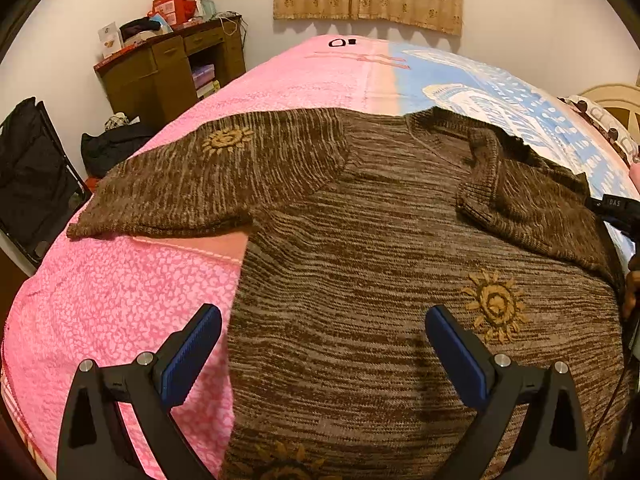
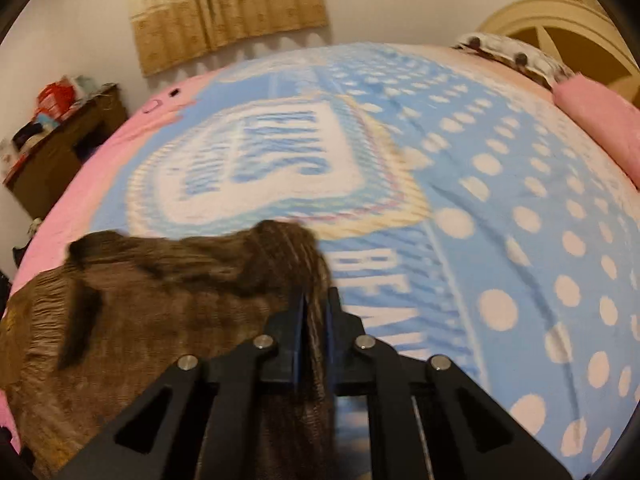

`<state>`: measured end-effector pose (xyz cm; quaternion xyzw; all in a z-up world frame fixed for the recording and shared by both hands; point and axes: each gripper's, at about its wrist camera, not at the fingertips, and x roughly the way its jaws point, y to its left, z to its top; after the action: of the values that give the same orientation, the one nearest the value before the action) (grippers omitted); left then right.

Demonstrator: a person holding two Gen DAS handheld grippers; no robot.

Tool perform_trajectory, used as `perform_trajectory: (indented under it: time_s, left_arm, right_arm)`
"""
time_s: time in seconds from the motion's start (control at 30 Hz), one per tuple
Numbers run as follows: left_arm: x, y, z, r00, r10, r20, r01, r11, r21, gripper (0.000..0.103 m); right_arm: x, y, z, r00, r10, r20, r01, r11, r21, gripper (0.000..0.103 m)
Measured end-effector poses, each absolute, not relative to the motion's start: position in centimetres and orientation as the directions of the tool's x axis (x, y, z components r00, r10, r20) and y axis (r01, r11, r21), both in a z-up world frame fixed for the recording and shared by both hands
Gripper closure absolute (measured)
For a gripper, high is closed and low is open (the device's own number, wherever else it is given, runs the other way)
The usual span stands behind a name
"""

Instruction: Fold small clothes

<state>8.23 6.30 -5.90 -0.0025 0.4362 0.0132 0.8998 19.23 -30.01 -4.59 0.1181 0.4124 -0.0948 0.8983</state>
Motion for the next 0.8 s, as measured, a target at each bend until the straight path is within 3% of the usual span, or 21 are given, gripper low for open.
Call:
perform_trajectory:
  time_s: [0.1,0.17,0.2,0.33,0.47,0.53,0.6,0.67,0.7,0.73,0.8]
  left_arm:
    - [7.9,6.3,-5.5,0.628,0.021,-0.778,-0.020,1.000,0.011,0.001]
    - [7.6,6.3,-5.2,0.639,0.022,-0.768,-0.019,1.000,0.013,0.001]
    - [7.6,6.4,-5.1,0.643,0.022,-0.765,-0.021,1.000,0.012,0.001]
    - [7.5,6.3,-5.0,0.636,0.003,-0.771,-0.026,1.000,-0.017,0.001]
    - [6.7,5.9,-4.4,0.647,-0.001,-0.763,-0.005,1.000,-0.005,0.001]
    - [6.1,6.1,-3.8,0.666,0.023,-0.745,-0.006,1.000,0.026,0.001]
    - [5.9,6.6,-3.3,0.679,0.048,-0.732,-0.021,0.999,0.046,0.001]
    - [5.9,7.4,-3.2,0.687,0.064,-0.724,-0.043,0.998,0.048,0.001]
    - [6.3,7.7,-3.1,0.687,0.060,-0.724,-0.052,0.998,0.034,0.001]
    - [6.7,7.8,-3.1,0.685,0.051,-0.727,-0.055,0.998,0.019,0.001]
    - [7.8,7.6,-3.0,0.679,0.012,-0.734,-0.041,0.999,-0.021,0.001]
  right_arm:
    - [18.7,-32.2,-4.8,0.649,-0.013,-0.761,0.289,0.929,0.230,0.071]
    - [17.2,-32.9,-3.2,0.647,-0.173,-0.743,0.397,0.908,0.134,0.064]
    - [16.1,-33.0,-2.2,0.661,-0.216,-0.718,0.417,0.902,0.113,0.064]
    - [12.3,-30.3,0.1,0.734,-0.100,-0.672,0.266,0.952,0.148,0.064]
    - [10.5,-25.3,-1.5,0.696,0.085,-0.713,0.026,0.989,0.143,0.070]
    - [10.6,-24.6,-3.9,0.633,0.102,-0.767,0.003,0.991,0.134,0.073]
    - [10.5,-25.9,-5.5,0.628,0.087,-0.773,0.035,0.989,0.140,0.086]
    - [10.6,-27.4,-5.0,0.632,-0.036,-0.774,0.137,0.988,0.065,0.103]
    - [10.2,-27.8,-4.5,0.630,-0.090,-0.771,0.194,0.980,0.044,0.102]
    - [10.1,-28.3,-4.0,0.621,-0.172,-0.765,0.277,0.961,0.008,0.087]
    - [10.0,-28.8,-2.3,0.660,-0.185,-0.728,0.311,0.949,0.041,0.086]
